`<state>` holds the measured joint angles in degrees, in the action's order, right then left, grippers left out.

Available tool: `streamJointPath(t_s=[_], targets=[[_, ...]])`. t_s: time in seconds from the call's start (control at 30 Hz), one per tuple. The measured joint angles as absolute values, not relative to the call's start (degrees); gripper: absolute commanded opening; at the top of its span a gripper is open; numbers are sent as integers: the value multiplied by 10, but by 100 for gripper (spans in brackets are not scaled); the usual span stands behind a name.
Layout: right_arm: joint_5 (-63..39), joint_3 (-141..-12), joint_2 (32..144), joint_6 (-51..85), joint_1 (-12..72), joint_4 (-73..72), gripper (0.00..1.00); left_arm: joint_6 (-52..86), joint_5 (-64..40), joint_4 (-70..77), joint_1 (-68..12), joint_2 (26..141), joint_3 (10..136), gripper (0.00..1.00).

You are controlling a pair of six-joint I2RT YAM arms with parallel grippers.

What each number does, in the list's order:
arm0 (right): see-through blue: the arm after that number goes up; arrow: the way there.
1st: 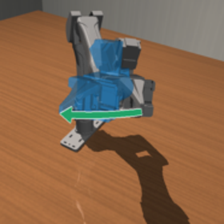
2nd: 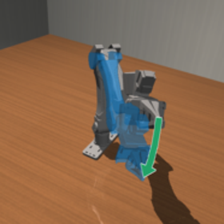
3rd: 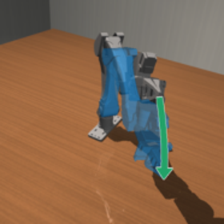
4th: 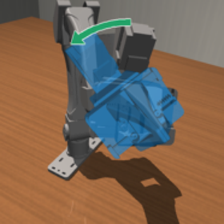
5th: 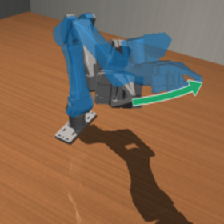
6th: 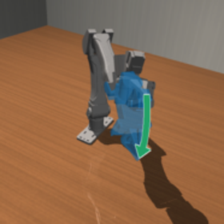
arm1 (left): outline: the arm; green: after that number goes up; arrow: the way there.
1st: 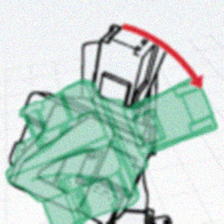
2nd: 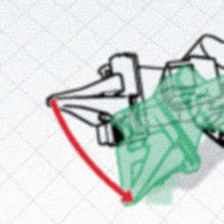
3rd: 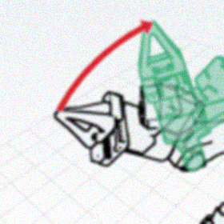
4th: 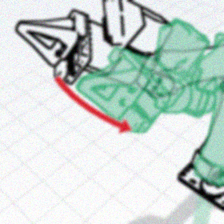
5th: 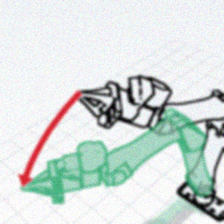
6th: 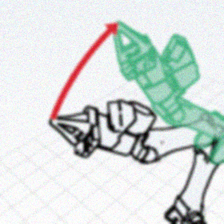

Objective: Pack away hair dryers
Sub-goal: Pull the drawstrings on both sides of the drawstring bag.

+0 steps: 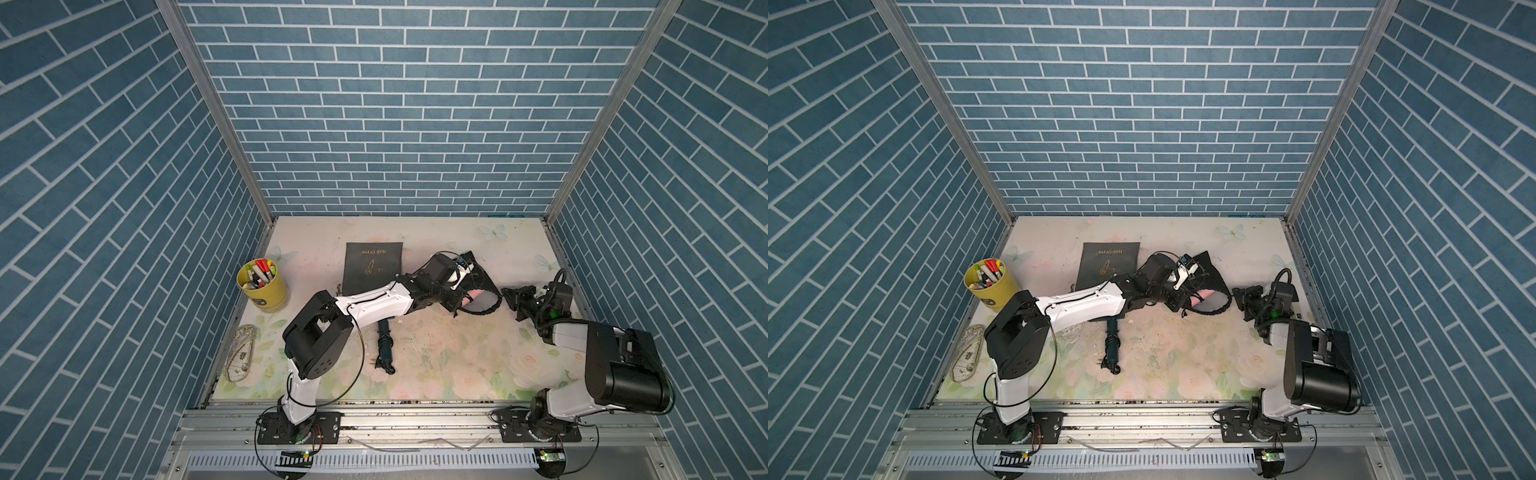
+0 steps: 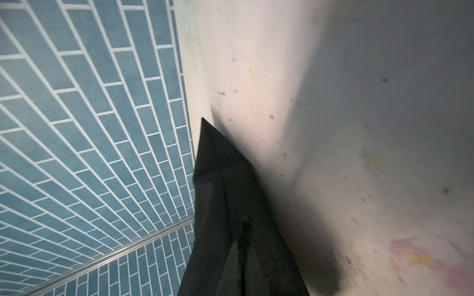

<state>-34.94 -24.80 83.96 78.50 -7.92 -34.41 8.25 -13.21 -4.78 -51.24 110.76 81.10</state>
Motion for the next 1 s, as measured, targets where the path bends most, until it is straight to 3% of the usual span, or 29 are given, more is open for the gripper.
streamJointPath(t_s=[0.17, 0.37, 0.6, 0.83, 1.0], targets=[[-343, -248, 777, 757, -77, -335, 0, 79, -140, -46, -513, 1105, 807, 20], [-329, -248, 726, 740, -60, -304, 0, 76, -142, -29, -518, 1098, 785, 68], [-316, -248, 710, 732, -46, -278, 0, 74, -111, -11, -522, 1038, 711, 98], [-315, -248, 704, 732, -44, -267, 0, 49, -76, 8, -526, 979, 632, 98], [-315, -253, 704, 732, -41, -258, 0, 30, -58, 5, -541, 999, 619, 68]])
